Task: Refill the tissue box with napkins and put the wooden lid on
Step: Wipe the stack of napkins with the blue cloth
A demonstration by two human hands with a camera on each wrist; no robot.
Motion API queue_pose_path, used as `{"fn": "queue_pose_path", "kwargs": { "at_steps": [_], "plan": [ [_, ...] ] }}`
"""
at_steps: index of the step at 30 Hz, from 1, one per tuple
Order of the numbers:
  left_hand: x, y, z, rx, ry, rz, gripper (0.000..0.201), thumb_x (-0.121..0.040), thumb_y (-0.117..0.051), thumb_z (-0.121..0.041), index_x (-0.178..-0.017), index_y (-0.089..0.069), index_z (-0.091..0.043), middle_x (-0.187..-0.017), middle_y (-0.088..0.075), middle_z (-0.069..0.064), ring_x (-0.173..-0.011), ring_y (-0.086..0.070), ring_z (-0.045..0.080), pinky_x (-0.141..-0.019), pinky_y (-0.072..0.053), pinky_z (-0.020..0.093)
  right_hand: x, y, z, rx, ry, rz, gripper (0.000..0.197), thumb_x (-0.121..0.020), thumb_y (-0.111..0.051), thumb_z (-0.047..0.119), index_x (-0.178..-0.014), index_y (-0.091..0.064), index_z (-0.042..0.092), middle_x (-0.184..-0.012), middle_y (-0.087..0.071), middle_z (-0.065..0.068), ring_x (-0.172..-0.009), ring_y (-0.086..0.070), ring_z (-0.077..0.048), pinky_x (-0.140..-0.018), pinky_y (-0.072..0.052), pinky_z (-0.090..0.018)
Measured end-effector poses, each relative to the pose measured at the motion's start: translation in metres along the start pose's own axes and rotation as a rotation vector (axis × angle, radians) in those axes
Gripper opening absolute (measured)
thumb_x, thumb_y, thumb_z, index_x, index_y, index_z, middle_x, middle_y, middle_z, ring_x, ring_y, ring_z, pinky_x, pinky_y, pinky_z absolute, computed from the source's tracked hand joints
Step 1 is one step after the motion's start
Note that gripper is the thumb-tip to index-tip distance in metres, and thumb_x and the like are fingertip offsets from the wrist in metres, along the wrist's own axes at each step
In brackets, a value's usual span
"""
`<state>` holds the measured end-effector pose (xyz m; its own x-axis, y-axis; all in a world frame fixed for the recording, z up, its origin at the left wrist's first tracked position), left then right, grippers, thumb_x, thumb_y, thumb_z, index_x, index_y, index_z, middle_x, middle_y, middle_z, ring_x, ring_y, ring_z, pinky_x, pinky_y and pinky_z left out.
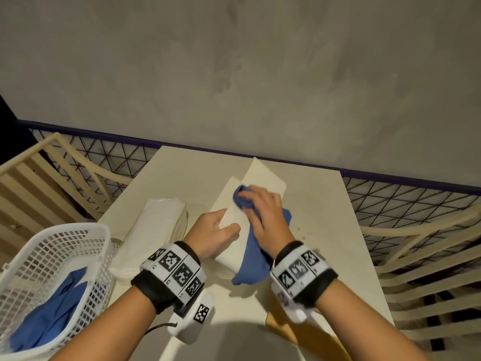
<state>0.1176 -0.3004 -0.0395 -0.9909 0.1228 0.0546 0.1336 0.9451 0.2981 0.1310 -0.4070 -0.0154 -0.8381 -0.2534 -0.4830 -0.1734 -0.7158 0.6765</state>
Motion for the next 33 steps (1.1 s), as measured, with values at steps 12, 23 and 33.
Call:
{"fn": "queue_pose_path", "kwargs": {
  "at_steps": [12, 23, 33],
  "plan": [
    [-0.009, -0.001, 0.014, 0.674, 0.222, 0.058, 0.078, -0.092, -0.024, -0.055, -0.059, -0.076, -0.007, -0.057, -0.073, 0.006, -0.052, -0.07, 0.011, -0.053, -0.055, 0.014, 0.046, -0.015, 0.057, 0.248, 0.419, -0.043, 0.026, -0.078, -0.042, 0.012, -0.102, -0.051, 0.019, -0.111, -0.061, -0.001, -0.087, -0.037, -0.022, -0.078, -0.032, -0.028],
    [-0.01, 0.0, 0.016, 0.494, 0.401, 0.054, 0.047, -0.097, -0.029, -0.042, -0.118, -0.058, -0.012, -0.102, -0.072, 0.003, -0.093, -0.067, 0.015, -0.084, -0.051, 0.024, 0.073, -0.016, 0.047, 0.467, 0.657, 0.183, 0.03, -0.094, -0.032, 0.005, -0.101, -0.058, 0.017, -0.112, -0.068, -0.001, -0.091, -0.05, -0.025, -0.081, -0.043, -0.031],
    [-0.009, -0.002, -0.004, 0.348, 0.217, -0.121, 0.044, -0.101, -0.025, -0.032, -0.126, -0.052, -0.009, -0.128, -0.058, 0.005, -0.113, -0.054, 0.019, -0.099, -0.04, 0.028, 0.058, -0.008, 0.035, 0.318, 0.555, 0.235, 0.033, -0.071, -0.069, 0.02, -0.101, -0.055, 0.023, -0.109, -0.065, 0.0, -0.089, -0.056, -0.027, -0.081, -0.034, -0.03]
  ]
}}
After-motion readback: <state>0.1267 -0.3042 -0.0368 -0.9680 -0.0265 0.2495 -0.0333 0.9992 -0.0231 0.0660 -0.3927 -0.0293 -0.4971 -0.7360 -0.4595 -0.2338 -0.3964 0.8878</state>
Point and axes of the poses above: each hand's wrist, its own x-axis away from the middle knuckle, its own y-axis out of the back of the hand, z = x × y, the point moved 7 cm from there along -x, towards the middle knuckle
